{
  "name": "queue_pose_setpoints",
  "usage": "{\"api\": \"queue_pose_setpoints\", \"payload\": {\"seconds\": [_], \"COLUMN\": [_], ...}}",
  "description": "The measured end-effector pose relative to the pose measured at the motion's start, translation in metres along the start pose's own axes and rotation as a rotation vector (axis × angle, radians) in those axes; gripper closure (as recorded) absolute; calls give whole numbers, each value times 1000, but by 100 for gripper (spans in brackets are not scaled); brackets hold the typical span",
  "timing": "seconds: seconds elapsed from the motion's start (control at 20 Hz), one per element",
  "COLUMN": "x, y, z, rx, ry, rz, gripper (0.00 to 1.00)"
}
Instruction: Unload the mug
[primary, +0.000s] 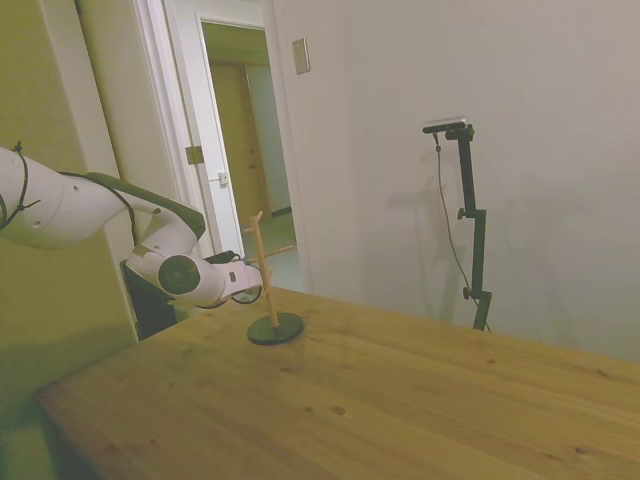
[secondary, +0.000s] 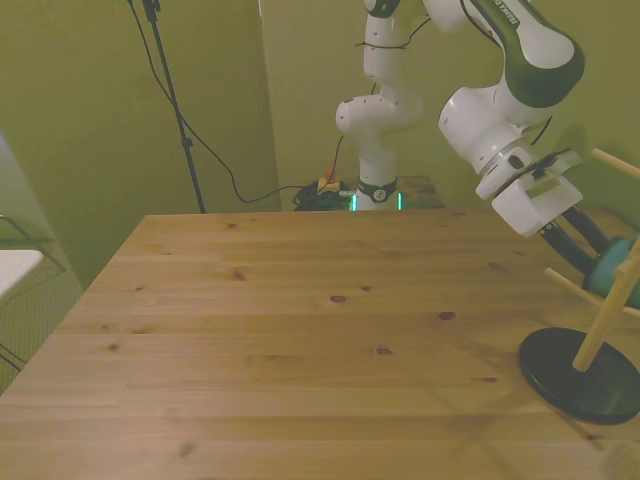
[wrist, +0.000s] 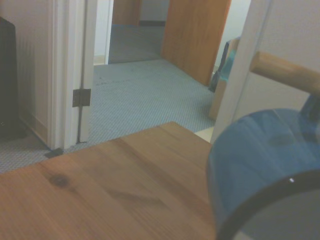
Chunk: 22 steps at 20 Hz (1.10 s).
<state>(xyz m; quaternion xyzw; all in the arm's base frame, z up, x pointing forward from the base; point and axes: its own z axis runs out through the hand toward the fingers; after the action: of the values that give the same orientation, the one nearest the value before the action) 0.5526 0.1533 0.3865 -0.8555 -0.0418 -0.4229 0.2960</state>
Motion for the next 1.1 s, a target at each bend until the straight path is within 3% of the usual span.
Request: {"api": "queue_pose_setpoints", "payload": {"seconds": [0.4,0.75,0.8,1.1], "x": [-3,3,6,10], "y": [5,7,6,5], "z": [9,16,16,20], "rx": [97,128,130,138], "ry": [71,90,95,106], "rz": [-98,-104,-104,-100], "gripper": [0,0,100,100]}}
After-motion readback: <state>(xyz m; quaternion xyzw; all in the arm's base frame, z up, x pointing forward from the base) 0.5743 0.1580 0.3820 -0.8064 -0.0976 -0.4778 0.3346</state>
